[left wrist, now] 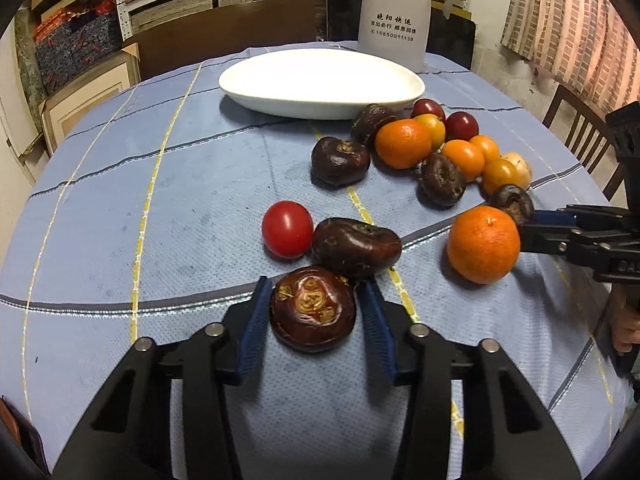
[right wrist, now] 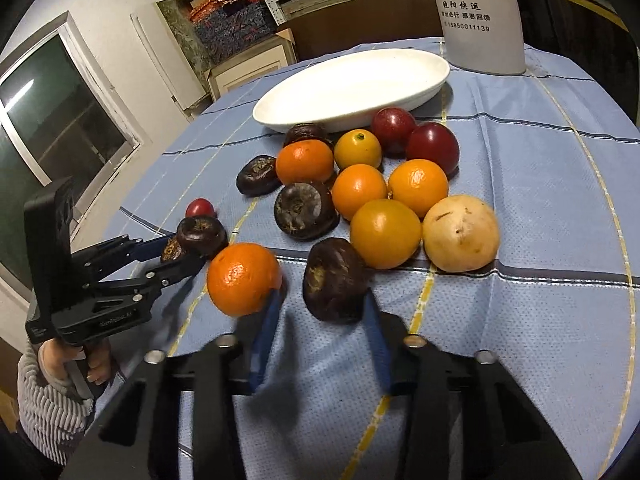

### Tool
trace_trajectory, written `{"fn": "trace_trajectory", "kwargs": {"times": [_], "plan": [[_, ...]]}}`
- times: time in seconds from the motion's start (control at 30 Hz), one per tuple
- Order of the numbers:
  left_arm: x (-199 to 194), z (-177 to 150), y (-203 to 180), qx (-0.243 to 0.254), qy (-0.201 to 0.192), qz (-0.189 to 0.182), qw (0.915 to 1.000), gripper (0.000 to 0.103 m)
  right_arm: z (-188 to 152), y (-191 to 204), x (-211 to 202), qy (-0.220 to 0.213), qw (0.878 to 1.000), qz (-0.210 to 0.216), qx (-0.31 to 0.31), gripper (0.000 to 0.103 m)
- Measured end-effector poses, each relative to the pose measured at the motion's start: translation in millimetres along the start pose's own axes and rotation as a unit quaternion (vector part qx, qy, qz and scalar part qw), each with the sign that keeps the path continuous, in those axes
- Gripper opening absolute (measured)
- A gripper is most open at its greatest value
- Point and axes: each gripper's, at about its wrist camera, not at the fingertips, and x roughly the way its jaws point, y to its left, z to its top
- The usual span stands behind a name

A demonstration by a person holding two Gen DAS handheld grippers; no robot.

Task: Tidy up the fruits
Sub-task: 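Grasp a dark brown fruit with the left gripper while the right gripper grasps another dark brown fruit, then carry both dark brown fruits onto the white plate and open both grippers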

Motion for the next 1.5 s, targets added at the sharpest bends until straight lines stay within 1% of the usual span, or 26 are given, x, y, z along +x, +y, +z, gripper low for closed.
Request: {"fn": "trace_trajectory", "kwargs": {"times": [0.03, 0.1, 0.2, 0.33, 0.43, 0.5, 0.53, 0.6, 0.67, 0.73, 0.77, 0.83, 0.87, 0.93, 0.97, 1.03, 1.13, 1.17, 1.2, 1.3, 1.4, 1.5], "plan": [[-2, -1, -1, -0.005, -0.001, -0.006, 1.0000, 0.041, 0, -2, 1, 0.003, 1.000, 0.013, 0.004, 0.024], [-7, -5, -3, -0.010, -0.005, -0.014, 0.9998, 0.040, -3, -1, 0, 0.002, 1.000, 0.024, 0.008, 0.023], [-15, -6, -10, -0.009, -0.018, -0.016, 0.9997, 0.040, -4, 3, -5, -0.012, 1.000, 0.027, -0.005, 0.022], [-28, -4, -12, -0.021, -0.037, -0.025, 0.9988, 0.040, -6, 5, -15, -0.036, 0.999, 0.028, -0.012, 0.020], [-27, -2, -12, -0.022, -0.034, -0.029, 0.9987, 0.040, -6, 6, -14, -0.030, 0.999, 0.026, -0.015, 0.020], [-22, -3, -11, -0.026, -0.024, -0.028, 0.9990, 0.040, -4, 4, -15, -0.037, 0.999, 0.027, -0.009, 0.020], [-21, -4, -9, -0.028, -0.024, -0.029, 0.9989, 0.040, -4, 4, -14, -0.037, 0.999, 0.029, -0.006, 0.022], [-21, -3, -8, -0.031, -0.026, -0.030, 0.9987, 0.040, 0, 1, -11, -0.032, 0.999, 0.031, 0.001, 0.037], [-19, -4, -8, -0.031, -0.022, -0.031, 0.9988, 0.040, 2, 1, -7, -0.029, 0.999, 0.031, 0.003, 0.038], [-14, -5, -7, -0.031, -0.015, -0.033, 0.9988, 0.040, 2, 2, -4, -0.030, 0.999, 0.042, 0.001, 0.028], [-11, -5, -7, -0.031, -0.007, -0.036, 0.9988, 0.040, 2, 2, -4, -0.030, 0.998, 0.050, 0.001, 0.026], [-9, -5, -7, -0.031, -0.005, -0.037, 0.9988, 0.040, 4, 3, -2, -0.030, 0.999, 0.044, 0.000, 0.030], [-9, -5, -7, -0.031, -0.006, -0.037, 0.9988, 0.040, 4, 3, -2, -0.032, 0.999, 0.041, 0.003, 0.034], [-8, -4, -7, -0.031, -0.005, -0.038, 0.9988, 0.040, 6, 2, 0, -0.033, 0.998, 0.043, 0.011, 0.034], [-8, -4, -7, -0.031, -0.005, -0.038, 0.9988, 0.040, 6, 2, 2, -0.033, 0.998, 0.041, 0.014, 0.040], [-7, -4, -7, -0.031, -0.005, -0.037, 0.9988, 0.040, 8, 1, 4, -0.035, 0.998, 0.042, 0.024, 0.039], [-7, -3, -7, -0.030, -0.006, -0.037, 0.9989, 0.040, 11, -6, 9, -0.028, 0.997, 0.054, 0.038, 0.040], [-7, -3, -6, -0.030, -0.006, -0.037, 0.9988, 0.040, 10, -8, 9, -0.026, 0.997, 0.054, 0.044, 0.030], [-7, -3, -6, -0.031, -0.006, -0.037, 0.9988, 0.040, 9, -11, 9, -0.022, 0.998, 0.046, 0.047, 0.023], [-7, -4, -6, -0.032, -0.006, -0.038, 0.9987, 0.040, 7, -14, 7, -0.019, 0.997, 0.052, 0.051, 0.023], [-8, -4, -6, -0.033, -0.009, -0.043, 0.9985, 0.040, 3, -9, 2, -0.027, 0.998, 0.040, 0.036, 0.023], [-19, -3, -7, -0.033, -0.031, -0.044, 0.9980, 0.040, 1, -10, -16, -0.065, 0.996, 0.039, 0.040, 0.023]]}}
